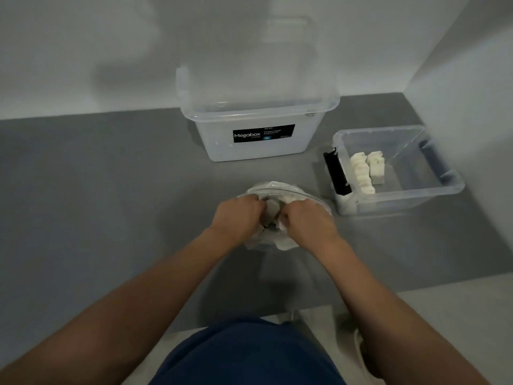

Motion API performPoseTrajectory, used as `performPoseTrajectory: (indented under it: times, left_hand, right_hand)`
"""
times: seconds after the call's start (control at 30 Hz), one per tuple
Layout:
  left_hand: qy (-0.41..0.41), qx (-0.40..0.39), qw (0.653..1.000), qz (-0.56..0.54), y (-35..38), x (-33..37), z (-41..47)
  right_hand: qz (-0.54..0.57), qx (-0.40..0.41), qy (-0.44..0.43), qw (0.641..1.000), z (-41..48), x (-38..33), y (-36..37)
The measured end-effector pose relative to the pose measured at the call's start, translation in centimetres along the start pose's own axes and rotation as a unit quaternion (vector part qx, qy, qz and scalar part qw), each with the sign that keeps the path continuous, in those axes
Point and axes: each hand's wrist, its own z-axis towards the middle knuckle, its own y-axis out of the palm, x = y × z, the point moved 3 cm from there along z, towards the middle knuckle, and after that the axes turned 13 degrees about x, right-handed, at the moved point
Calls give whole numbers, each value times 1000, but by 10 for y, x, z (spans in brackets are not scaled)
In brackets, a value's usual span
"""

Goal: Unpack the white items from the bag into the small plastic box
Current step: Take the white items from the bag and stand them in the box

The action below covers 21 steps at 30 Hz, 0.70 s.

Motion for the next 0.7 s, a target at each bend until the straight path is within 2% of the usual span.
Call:
performPoseTrajectory:
  times: [0.2,0.4,0.5,0.7]
  left_hand:
    - [-15,9,999,-38,12,-3,25]
    - [-68,38,985,-153,26,-14,25]
    - [-74,62,980,-173,27,-16,24]
    - [-63,60,981,-174,27,-13,25]
  right_hand:
    - [-1,-7,23,1000,0,7,4]
    - [-4,-18,41,999,-2,0,1]
    - [-42,-29,41,998,-6,-6,3]
    - [-63,-13,28,998,-9,-14,5]
